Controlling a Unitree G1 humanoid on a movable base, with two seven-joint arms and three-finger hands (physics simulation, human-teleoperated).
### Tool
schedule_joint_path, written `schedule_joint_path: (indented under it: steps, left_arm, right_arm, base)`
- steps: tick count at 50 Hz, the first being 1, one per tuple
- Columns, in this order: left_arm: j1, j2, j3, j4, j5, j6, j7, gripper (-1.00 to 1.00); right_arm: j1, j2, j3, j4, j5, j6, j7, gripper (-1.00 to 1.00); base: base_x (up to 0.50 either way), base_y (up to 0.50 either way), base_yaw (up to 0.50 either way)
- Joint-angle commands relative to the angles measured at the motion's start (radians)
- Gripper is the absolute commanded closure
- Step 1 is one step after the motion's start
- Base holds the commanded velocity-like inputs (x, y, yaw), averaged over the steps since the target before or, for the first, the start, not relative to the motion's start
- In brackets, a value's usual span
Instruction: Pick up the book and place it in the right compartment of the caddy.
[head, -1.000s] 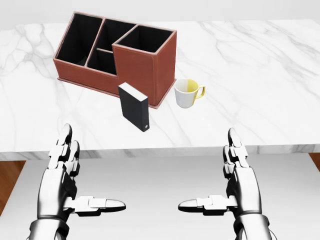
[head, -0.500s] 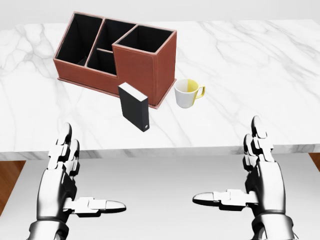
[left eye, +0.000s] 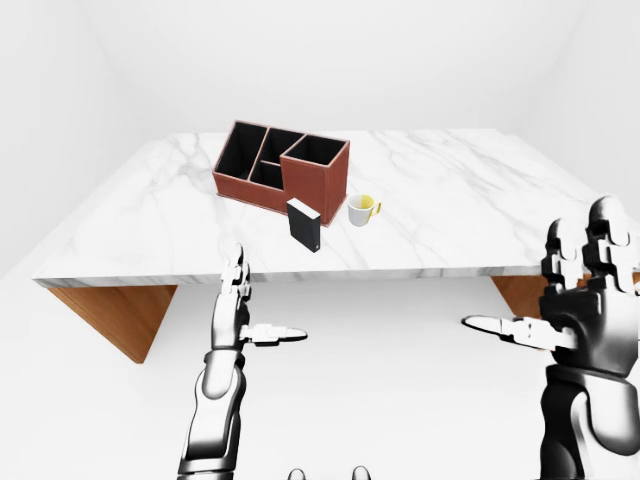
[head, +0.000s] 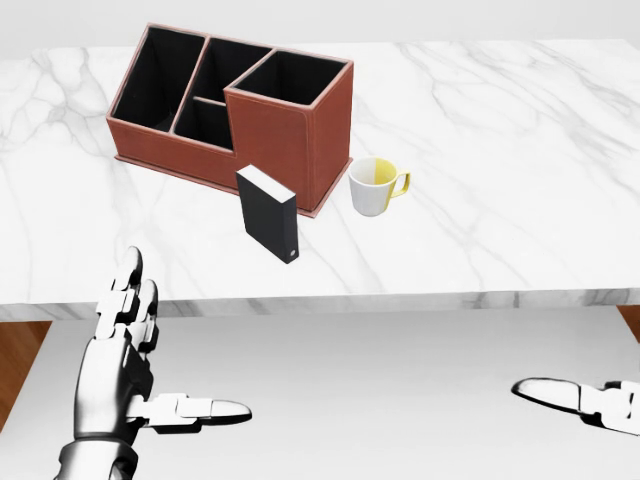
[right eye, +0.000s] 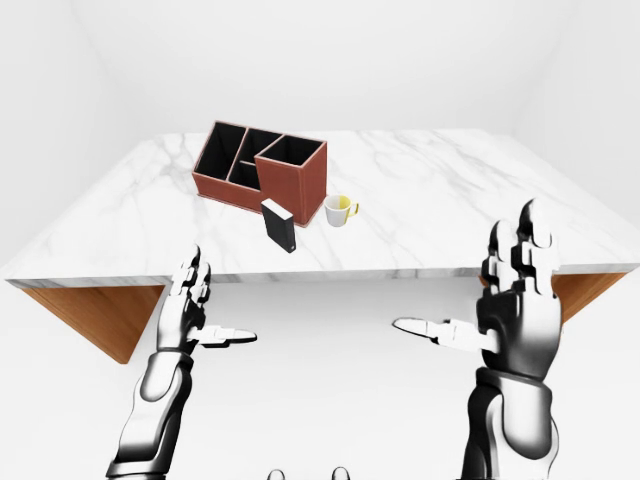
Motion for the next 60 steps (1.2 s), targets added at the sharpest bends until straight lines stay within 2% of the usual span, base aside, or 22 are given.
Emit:
schedule_joint_path:
  steps: [1, 2, 5, 8, 12, 23, 24, 32, 33, 48, 60]
  left_arm:
    - [-0.009, 0.009, 0.002, 0.029, -0.029, 0.017, -0.016, -1.00]
    - [-0.012, 0.009, 0.002, 0.036, -0.027, 0.012, -0.015, -1.00]
    - [-0.010, 0.010, 0.001, 0.029, -0.027, 0.019, -0.016, -1.00]
    - [-0.018, 0.010, 0.002, 0.052, -0.024, 0.004, -0.015, -1.00]
    - [-0.022, 0.011, 0.004, 0.062, -0.026, 0.000, -0.015, -1.00]
    - [-0.023, 0.009, 0.005, 0.070, -0.033, 0.000, -0.020, -1.00]
    - [-0.024, 0.010, 0.006, 0.069, -0.032, 0.000, -0.016, -1.00]
    - [-0.024, 0.010, 0.001, 0.083, -0.022, 0.000, -0.010, -1.00]
    - [-0.025, 0.011, 0.002, 0.084, -0.025, 0.000, -0.011, -1.00]
    - [-0.030, 0.010, 0.004, 0.092, -0.019, 0.000, -0.001, -1.00]
    - [-0.034, 0.011, 0.005, 0.088, -0.028, 0.000, -0.004, -1.00]
  right_arm:
    - [0.016, -0.004, -0.249, -0.194, 0.156, 0.000, 0.074, -1.00]
    - [0.015, -0.004, -0.252, -0.196, 0.157, 0.000, 0.075, -1.00]
    - [0.026, -0.007, -0.322, -0.213, 0.212, 0.000, 0.093, -1.00]
    - [0.038, -0.010, -0.403, -0.222, 0.275, 0.000, 0.110, -1.00]
    - [0.050, -0.010, -0.478, -0.230, 0.348, 0.000, 0.121, -1.00]
    - [0.111, -0.039, -0.731, -0.212, 0.566, 0.000, 0.156, -1.00]
    - [0.115, -0.042, -0.739, -0.213, 0.553, 0.000, 0.156, -1.00]
    - [0.144, -0.070, -0.888, -0.179, 0.709, 0.000, 0.164, -1.00]
    - [0.157, -0.080, -0.929, -0.165, 0.746, 0.000, 0.168, -1.00]
    - [0.228, -0.100, -1.118, -0.034, 0.923, 0.000, 0.221, -1.00]
    - [0.244, -0.074, -1.133, 0.046, 0.928, 0.000, 0.272, -1.00]
  base:
    - [0.00, 0.00, 0.00]
    - [0.00, 0.00, 0.00]
    - [0.00, 0.00, 0.00]
    - [0.00, 0.00, 0.00]
    - [0.00, 0.00, 0.00]
    - [0.00, 0.00, 0.00]
    - [0.00, 0.00, 0.00]
    - [0.00, 0.00, 0.00]
    - [0.00, 0.00, 0.00]
    - [0.00, 0.00, 0.00]
    - [0.00, 0.00, 0.00]
